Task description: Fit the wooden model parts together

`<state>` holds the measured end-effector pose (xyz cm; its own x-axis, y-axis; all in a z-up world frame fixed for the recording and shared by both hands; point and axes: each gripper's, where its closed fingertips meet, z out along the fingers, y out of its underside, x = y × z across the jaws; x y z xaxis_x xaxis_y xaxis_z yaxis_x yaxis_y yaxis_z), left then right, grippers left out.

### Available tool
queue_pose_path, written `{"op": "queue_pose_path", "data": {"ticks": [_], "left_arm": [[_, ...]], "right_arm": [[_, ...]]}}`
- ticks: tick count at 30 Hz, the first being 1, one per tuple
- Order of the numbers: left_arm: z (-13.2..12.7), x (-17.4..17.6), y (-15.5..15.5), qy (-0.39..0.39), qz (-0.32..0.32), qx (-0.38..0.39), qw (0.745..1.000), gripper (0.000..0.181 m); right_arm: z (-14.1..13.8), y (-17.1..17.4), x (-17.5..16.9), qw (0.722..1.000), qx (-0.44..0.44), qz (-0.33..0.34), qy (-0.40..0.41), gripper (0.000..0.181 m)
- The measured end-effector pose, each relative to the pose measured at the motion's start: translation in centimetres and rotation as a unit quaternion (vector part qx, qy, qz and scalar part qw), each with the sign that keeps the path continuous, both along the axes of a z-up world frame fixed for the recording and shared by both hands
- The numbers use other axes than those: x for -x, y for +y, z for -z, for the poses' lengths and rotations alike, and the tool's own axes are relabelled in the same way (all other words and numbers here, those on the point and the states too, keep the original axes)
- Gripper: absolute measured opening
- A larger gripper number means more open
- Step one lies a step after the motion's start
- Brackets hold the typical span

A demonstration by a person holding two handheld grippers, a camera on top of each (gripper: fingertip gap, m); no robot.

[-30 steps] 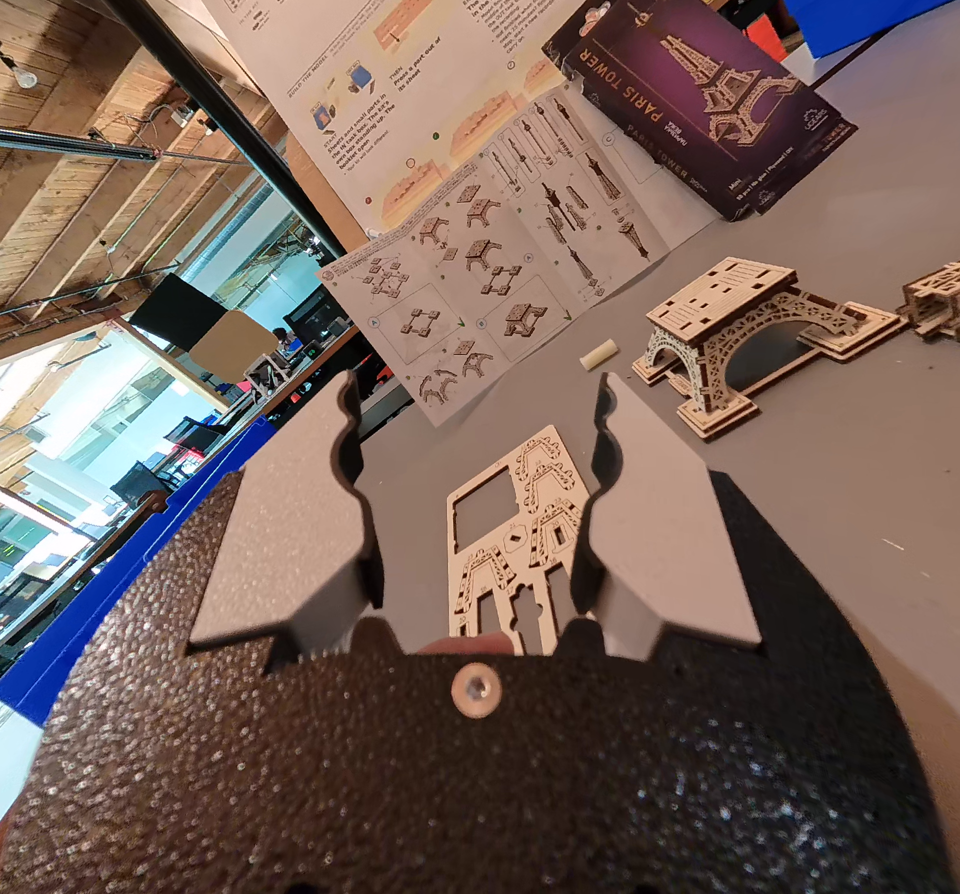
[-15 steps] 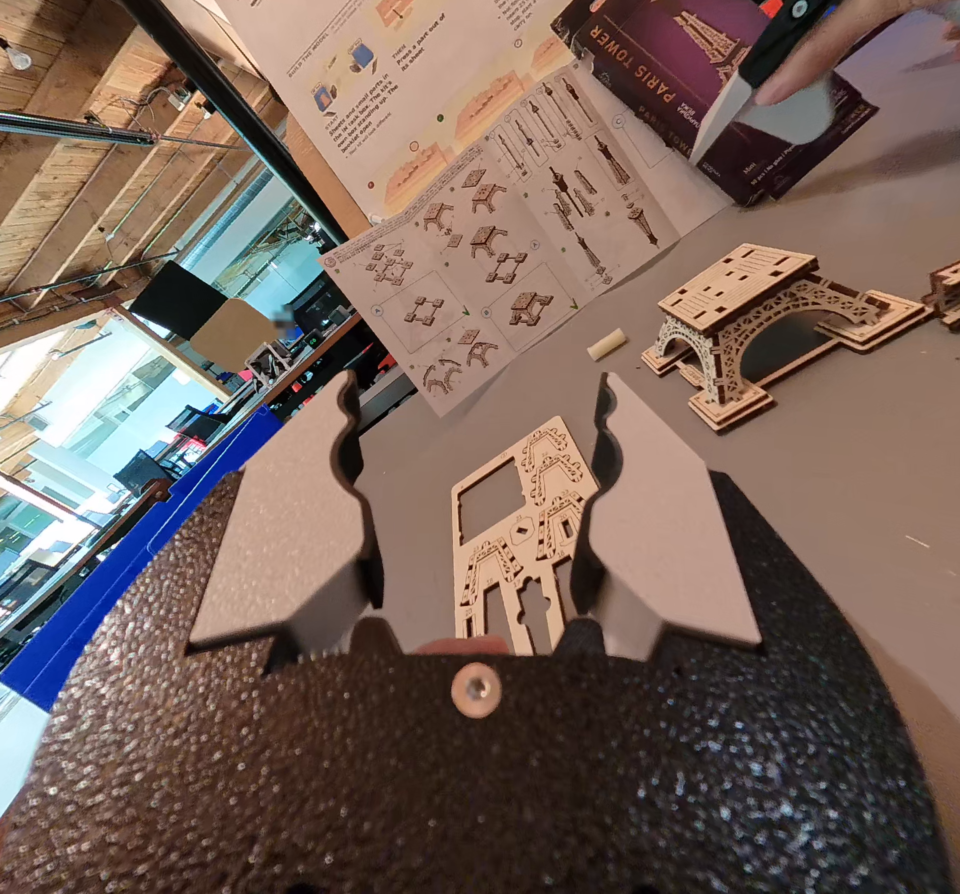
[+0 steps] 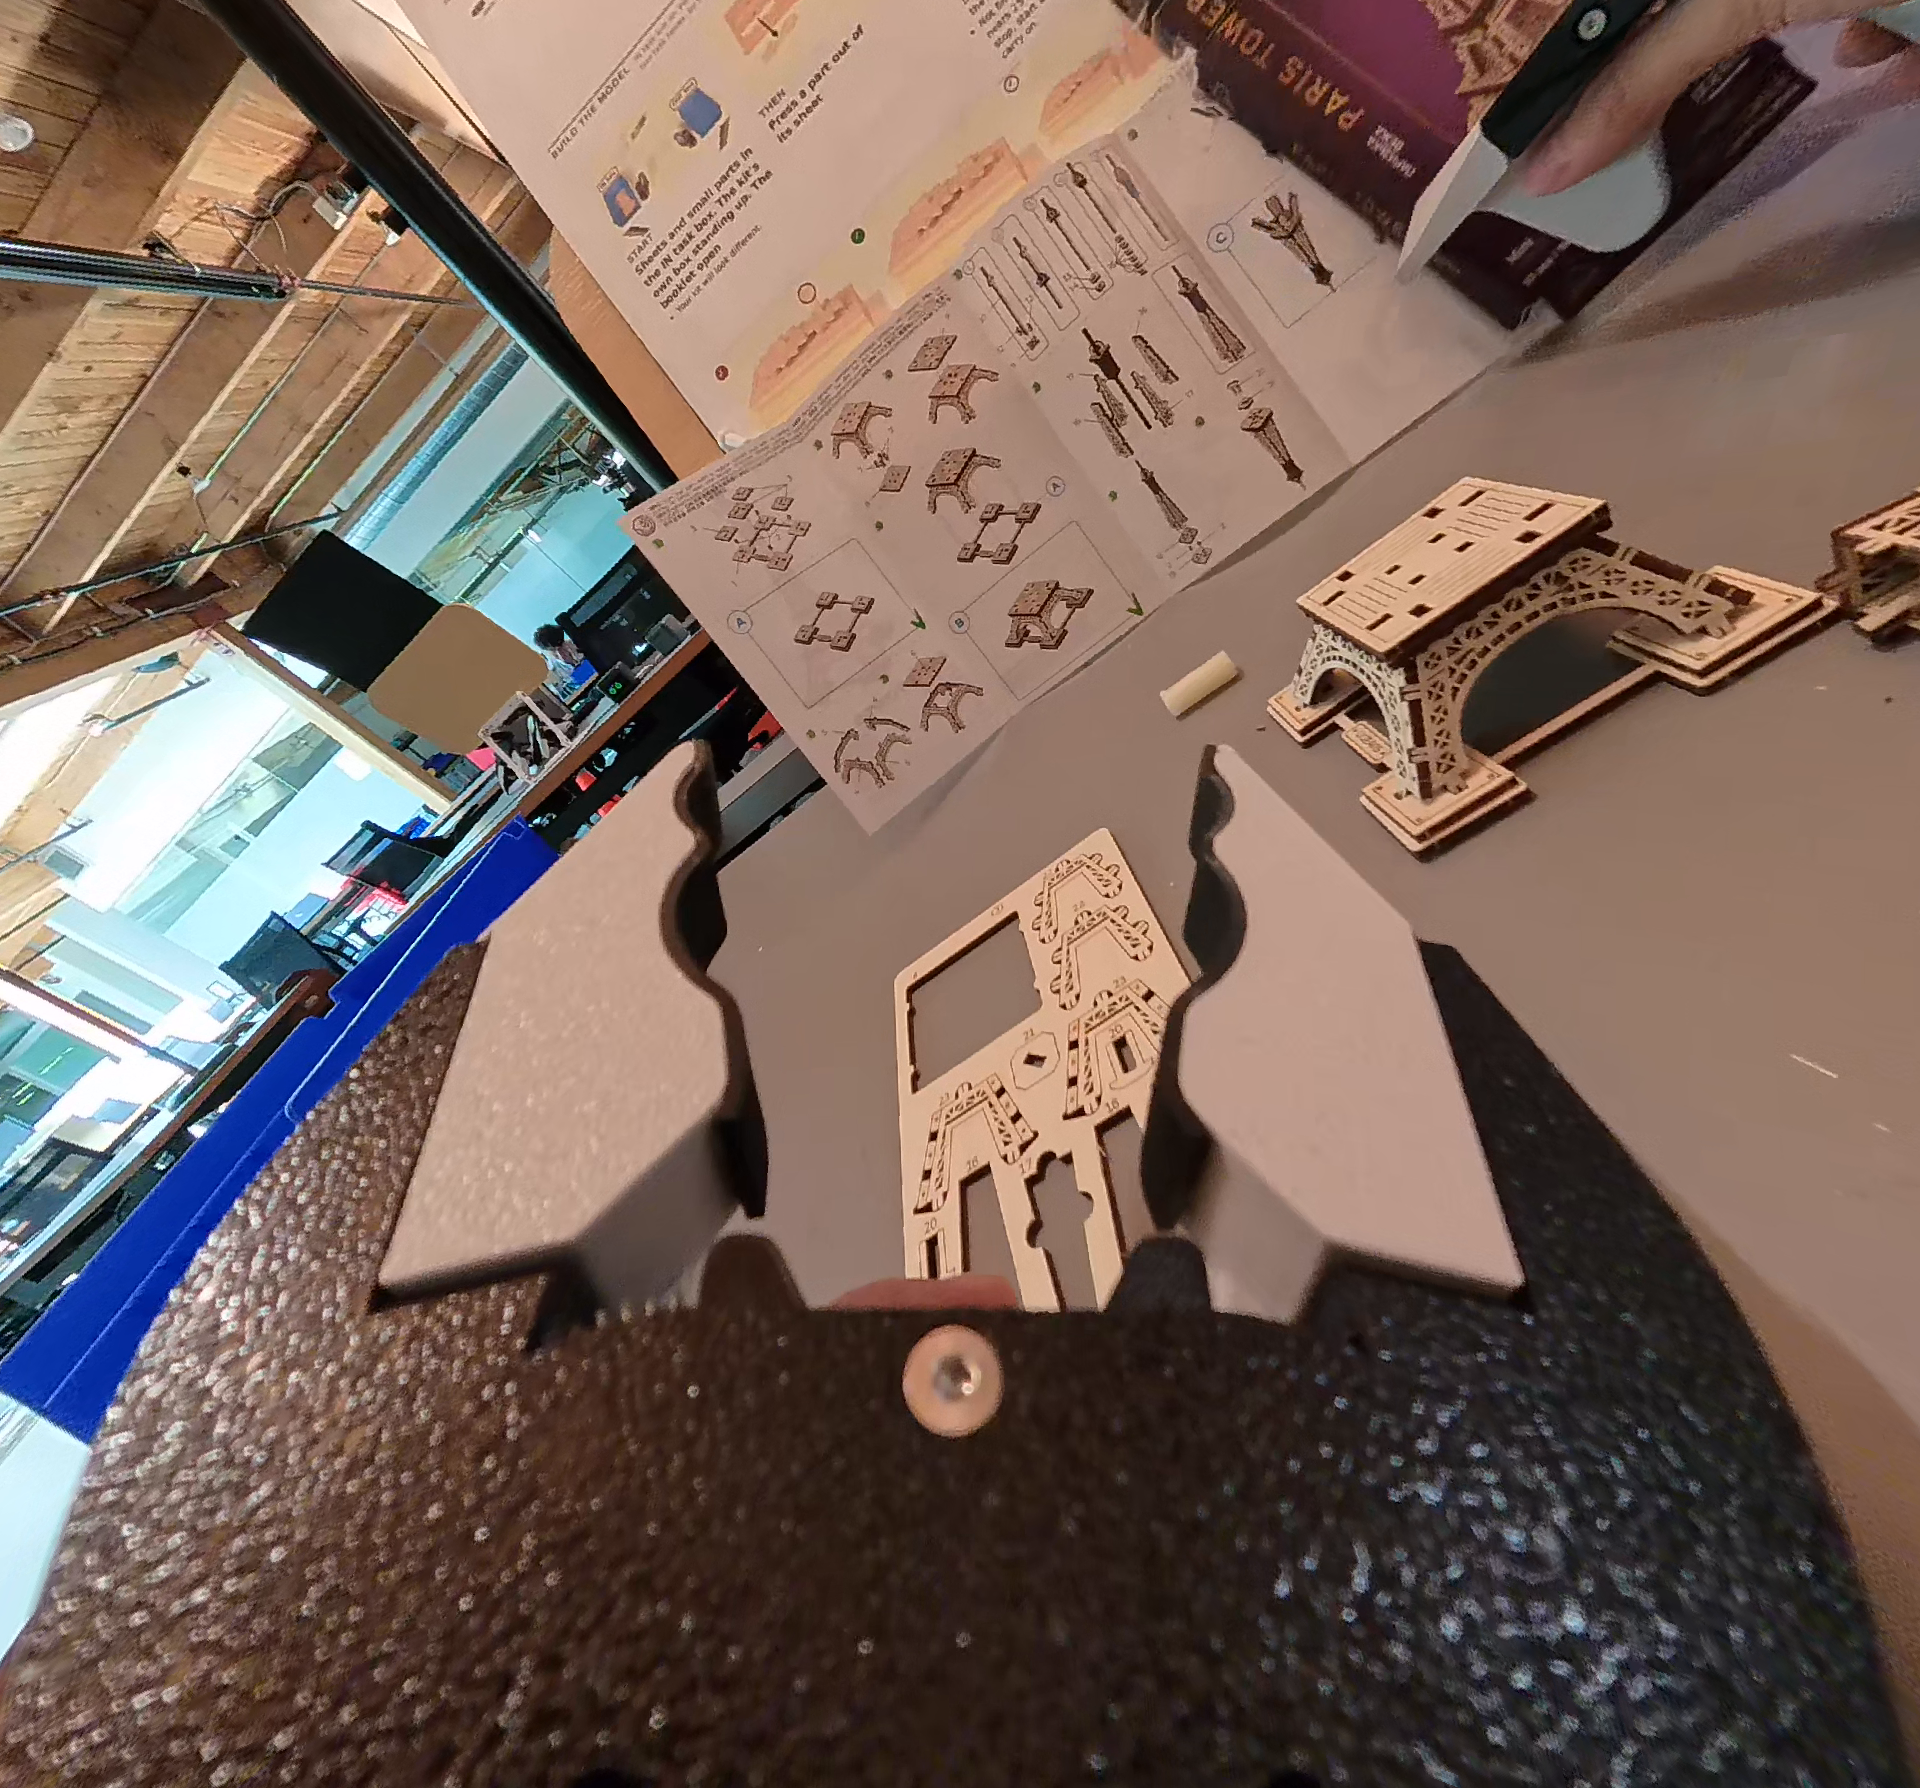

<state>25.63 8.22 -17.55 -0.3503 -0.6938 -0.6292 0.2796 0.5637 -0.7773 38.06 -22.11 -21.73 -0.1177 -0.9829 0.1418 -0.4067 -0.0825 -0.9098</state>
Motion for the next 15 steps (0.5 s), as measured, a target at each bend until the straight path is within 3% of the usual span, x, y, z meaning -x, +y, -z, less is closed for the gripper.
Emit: {"op": "queue_pose_path", "data": {"ticks": [4, 15], "left_arm": [[0.0, 0.0, 0.0, 0.001, 0.001, -0.002, 1.0, 0.09], [0.1, -0.1, -0.1, 0.0, 0.001, -0.008, 1.0, 0.09]], "right_arm": [[-0.5, -0.9, 0.4, 0.999, -0.019, 0.03, -0.018, 0.105], [1.0, -1.1, -0.1, 0.999, -0.015, 0.03, 0.031, 0.106]]}}
